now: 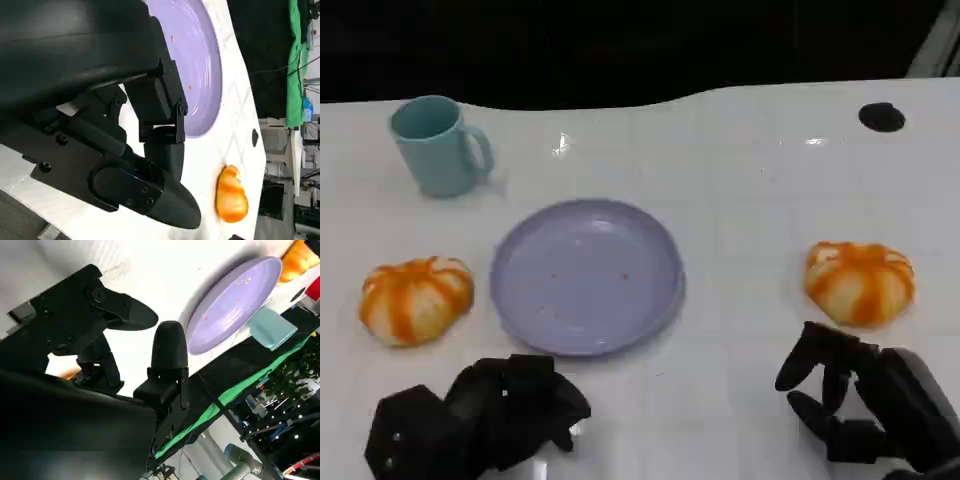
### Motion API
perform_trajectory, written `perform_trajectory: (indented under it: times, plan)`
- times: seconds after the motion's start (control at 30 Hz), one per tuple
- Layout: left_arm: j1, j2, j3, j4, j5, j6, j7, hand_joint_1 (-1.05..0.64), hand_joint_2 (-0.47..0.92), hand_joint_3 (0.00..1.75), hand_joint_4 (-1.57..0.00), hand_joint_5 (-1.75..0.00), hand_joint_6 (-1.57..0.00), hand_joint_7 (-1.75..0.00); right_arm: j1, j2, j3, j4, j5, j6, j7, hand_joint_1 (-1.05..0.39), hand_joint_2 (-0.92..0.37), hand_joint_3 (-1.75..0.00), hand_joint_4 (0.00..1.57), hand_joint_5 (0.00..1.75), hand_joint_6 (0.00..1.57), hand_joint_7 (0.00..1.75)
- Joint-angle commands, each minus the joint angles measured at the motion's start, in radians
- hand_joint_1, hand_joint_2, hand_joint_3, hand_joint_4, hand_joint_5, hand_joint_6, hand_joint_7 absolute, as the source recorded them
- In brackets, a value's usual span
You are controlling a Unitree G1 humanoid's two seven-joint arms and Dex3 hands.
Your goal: Grasp the bread from the table and place it into the plate.
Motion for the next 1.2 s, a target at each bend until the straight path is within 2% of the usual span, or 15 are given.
perform_trajectory:
  times: [0.03,1.07,1.17,1.2]
  plan:
    - [0.004,0.016,0.003,0.002,0.011,0.001,0.007,-1.05,0.87,0.0,-0.86,-1.52,-1.26,-0.81,-0.006,-0.014,-0.001,0.001,0.003,0.006,-0.005,-0.31,-0.54,-0.95,0.77,1.75,0.58,1.4]
    - [0.003,0.016,0.005,0.007,0.009,0.001,0.002,-1.05,0.87,0.0,-0.86,-1.51,-1.25,-0.81,-0.01,-0.013,-0.004,0.008,0.007,-0.003,-0.015,-0.3,-0.53,-0.94,0.76,1.75,0.59,1.38]
    - [0.005,0.016,0.003,0.0,0.011,0.004,0.004,-1.05,0.87,0.0,-0.86,-1.51,-1.26,-0.81,-0.013,-0.006,-0.016,0.013,0.031,-0.023,-0.024,-0.28,-0.51,-0.94,0.73,1.71,0.63,1.24]
    - [0.006,0.016,0.003,-0.002,0.01,0.005,0.003,-1.05,0.87,0.0,-0.86,-1.51,-1.26,-0.81,-0.014,-0.005,-0.019,0.015,0.032,-0.031,-0.033,-0.27,-0.52,-0.92,0.73,1.53,0.67,1.11]
